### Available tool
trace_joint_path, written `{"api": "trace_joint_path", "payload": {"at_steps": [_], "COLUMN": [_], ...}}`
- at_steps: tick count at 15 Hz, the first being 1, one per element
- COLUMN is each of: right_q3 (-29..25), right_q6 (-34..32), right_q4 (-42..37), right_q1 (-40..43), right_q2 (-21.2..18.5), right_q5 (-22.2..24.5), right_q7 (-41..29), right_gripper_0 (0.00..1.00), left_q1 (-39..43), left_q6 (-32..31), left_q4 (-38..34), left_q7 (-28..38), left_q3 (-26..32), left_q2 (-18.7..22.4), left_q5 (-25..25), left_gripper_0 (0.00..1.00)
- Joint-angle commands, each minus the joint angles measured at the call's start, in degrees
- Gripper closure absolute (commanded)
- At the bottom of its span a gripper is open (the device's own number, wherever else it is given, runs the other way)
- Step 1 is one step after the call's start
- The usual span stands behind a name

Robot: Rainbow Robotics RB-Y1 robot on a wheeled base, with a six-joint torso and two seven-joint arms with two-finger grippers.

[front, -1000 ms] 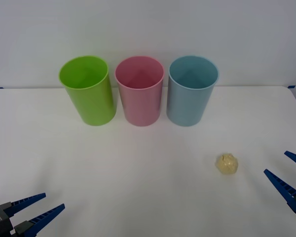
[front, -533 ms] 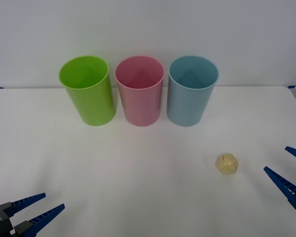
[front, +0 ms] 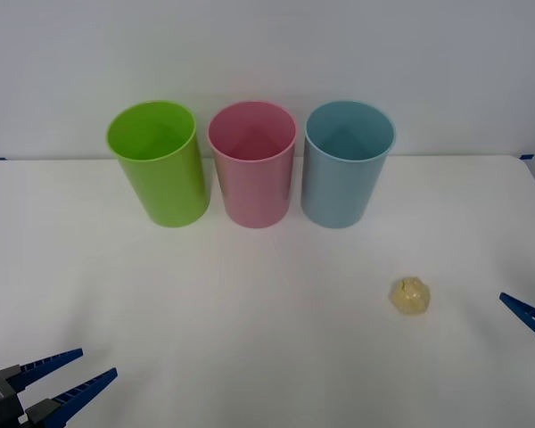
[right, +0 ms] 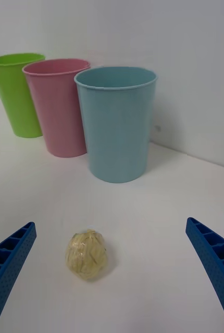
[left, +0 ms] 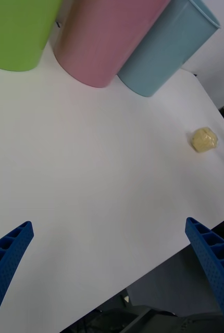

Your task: Put cans in the blue bin and PET bottles in the pink bin and trash in the green bin.

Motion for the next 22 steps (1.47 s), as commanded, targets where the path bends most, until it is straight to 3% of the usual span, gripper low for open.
{"api": "trace_joint_path", "payload": {"at_steps": [1,4,10,19,22], "right_q3": [-1.1,-0.3,3.9,12.0,14.6], "right_q6": [0.0,0.0,-0.5,-5.5,-5.5], "right_q4": [-7.2,-14.2,-19.2,-20.1,-19.1], "right_q1": [0.1,-0.2,-2.9,-7.2,-8.4], "right_q2": [-0.3,-1.5,-2.3,-2.1,-1.9], "right_q5": [9.3,19.0,37.9,49.6,51.1], "right_q7": [-7.8,-15.0,-25.5,-31.0,-32.5], "right_gripper_0": [0.00,0.00,0.00,0.00,0.00], "left_q1": [0.0,0.0,0.0,0.0,0.0], "left_q6": [0.0,0.0,0.0,0.0,0.0], "left_q4": [0.0,0.0,0.0,0.0,0.0], "left_q7": [0.0,0.0,0.0,0.0,0.0], "left_q3": [0.0,0.0,0.0,0.0,0.0], "left_q2": [0.0,0.0,0.0,0.0,0.0], "left_q5": [0.0,0.0,0.0,0.0,0.0], "left_gripper_0": [0.00,0.00,0.00,0.00,0.00]}}
